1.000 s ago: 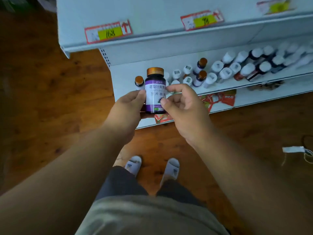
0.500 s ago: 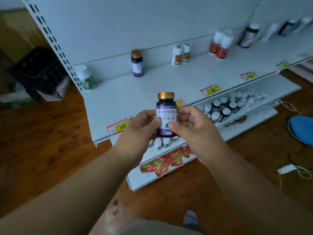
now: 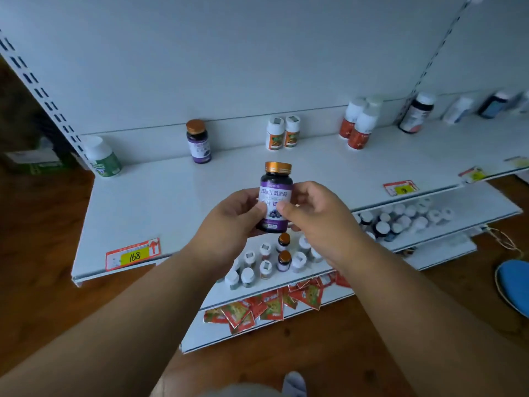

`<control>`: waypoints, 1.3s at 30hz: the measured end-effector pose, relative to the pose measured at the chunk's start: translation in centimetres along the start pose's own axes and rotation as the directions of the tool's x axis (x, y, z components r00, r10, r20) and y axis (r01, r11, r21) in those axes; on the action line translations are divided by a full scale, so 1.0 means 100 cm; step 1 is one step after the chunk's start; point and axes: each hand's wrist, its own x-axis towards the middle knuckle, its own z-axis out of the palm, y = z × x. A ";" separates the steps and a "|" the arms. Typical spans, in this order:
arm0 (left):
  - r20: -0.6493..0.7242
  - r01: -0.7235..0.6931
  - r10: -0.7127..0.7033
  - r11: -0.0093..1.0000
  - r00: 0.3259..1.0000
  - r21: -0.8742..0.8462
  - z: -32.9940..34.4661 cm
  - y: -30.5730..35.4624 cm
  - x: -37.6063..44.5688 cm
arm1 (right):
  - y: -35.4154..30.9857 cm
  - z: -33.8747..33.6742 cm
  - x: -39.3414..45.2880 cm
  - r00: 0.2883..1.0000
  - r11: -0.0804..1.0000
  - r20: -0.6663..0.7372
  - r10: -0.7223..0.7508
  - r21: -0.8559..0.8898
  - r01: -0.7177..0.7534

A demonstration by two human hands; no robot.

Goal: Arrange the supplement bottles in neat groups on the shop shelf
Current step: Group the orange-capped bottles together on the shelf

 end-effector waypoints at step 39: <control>-0.120 0.067 0.295 0.183 0.948 0.981 -0.121 0.030 0.174 | 0.016 0.135 0.260 0.967 0.911 0.008 -0.255 -0.333 0.243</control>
